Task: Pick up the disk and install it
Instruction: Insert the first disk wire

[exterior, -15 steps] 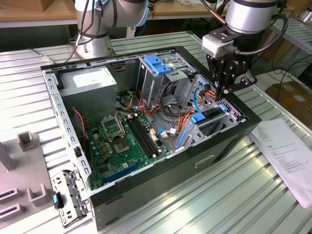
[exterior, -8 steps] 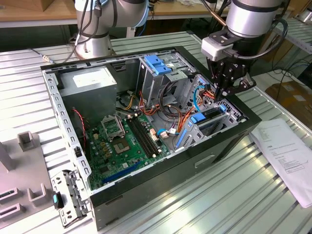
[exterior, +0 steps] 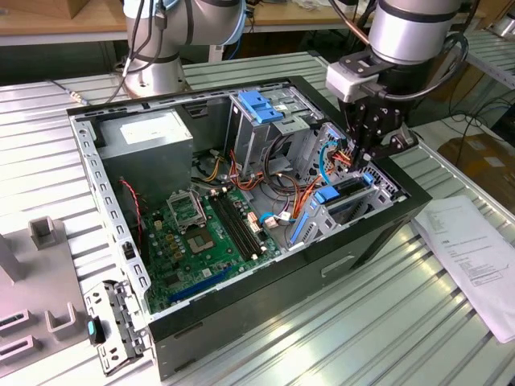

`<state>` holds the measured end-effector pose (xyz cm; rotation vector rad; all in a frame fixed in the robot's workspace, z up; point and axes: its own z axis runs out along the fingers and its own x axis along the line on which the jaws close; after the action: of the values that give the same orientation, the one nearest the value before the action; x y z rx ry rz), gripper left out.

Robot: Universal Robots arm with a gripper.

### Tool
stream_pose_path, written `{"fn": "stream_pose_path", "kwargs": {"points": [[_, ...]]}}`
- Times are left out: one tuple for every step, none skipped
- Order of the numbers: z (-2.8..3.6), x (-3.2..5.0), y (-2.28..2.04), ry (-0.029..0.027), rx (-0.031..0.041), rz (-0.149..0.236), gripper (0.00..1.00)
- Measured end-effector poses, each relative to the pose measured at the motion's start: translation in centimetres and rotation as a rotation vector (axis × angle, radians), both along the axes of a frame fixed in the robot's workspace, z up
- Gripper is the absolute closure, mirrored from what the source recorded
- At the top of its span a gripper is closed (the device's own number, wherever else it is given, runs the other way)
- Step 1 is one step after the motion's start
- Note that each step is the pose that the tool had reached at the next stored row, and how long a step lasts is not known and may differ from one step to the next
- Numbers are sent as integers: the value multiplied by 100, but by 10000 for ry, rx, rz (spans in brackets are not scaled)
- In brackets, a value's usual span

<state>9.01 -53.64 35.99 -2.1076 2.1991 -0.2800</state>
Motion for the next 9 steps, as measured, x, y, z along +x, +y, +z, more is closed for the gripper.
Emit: {"fn": "stream_pose_path", "kwargs": {"points": [[-16, 0, -33, 1, 23, 23, 84], [-26, 0, -35, 1, 25, 24, 84], [-32, -1, -36, 2, 25, 25, 84], [-40, -2, -36, 1, 32, 25, 84], [-56, -2, -36, 1, 38, 25, 84], [-74, -3, -37, 1, 44, 24, 84], [-85, -3, -44, 2, 56, 24, 84], [-96, -3, -58, 2, 69, 24, 84], [-108, -3, -63, 4, 69, 57, 84]]}}
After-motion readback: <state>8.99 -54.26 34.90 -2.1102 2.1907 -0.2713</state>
